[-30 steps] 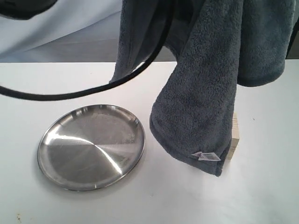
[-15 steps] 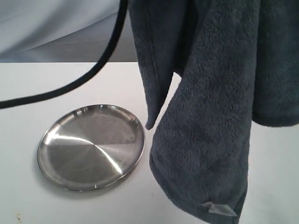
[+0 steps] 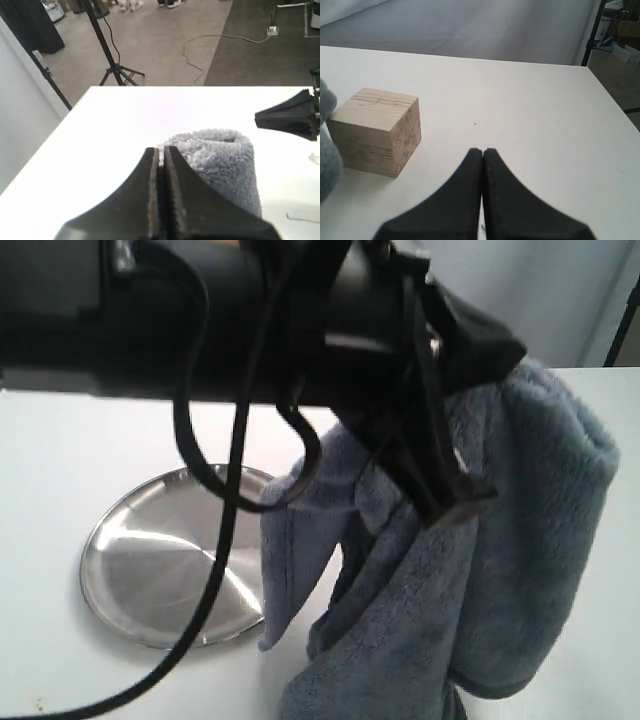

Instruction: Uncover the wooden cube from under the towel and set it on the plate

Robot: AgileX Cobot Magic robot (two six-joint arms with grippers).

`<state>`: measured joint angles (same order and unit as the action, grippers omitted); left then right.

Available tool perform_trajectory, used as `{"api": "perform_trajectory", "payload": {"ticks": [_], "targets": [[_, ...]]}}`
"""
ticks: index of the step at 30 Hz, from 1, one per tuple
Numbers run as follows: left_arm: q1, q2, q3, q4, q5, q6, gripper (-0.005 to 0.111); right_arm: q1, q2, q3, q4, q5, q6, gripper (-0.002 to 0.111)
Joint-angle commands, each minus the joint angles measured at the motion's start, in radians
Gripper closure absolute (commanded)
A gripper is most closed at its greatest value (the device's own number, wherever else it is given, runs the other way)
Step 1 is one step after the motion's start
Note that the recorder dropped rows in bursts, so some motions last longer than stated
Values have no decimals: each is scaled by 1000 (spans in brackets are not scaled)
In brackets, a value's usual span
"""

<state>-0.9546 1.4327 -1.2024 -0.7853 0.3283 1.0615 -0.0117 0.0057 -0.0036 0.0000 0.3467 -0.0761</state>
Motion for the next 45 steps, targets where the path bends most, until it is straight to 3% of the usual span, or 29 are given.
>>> {"api": "perform_trajectory", "payload": {"ticks": [1, 10, 16, 26, 38, 45], "targets": [[-16, -7, 76, -67, -42, -12, 107, 3, -6, 4, -8, -4, 2, 108], [-210, -7, 106, -69, -101, -5, 107, 3, -6, 4, -8, -4, 2, 108], [-214, 44, 181, -124, -114, -13, 107, 3, -6, 4, -8, -4, 2, 108], [-214, 374, 185, -185, -219, -4, 107, 3, -6, 4, -8, -4, 2, 108], [-214, 538, 185, -185, -216, -9, 107, 3, -6, 4, -8, -4, 2, 108], [-214, 544, 184, -238, -225, -11, 107, 3, -6, 4, -8, -4, 2, 108]]}}
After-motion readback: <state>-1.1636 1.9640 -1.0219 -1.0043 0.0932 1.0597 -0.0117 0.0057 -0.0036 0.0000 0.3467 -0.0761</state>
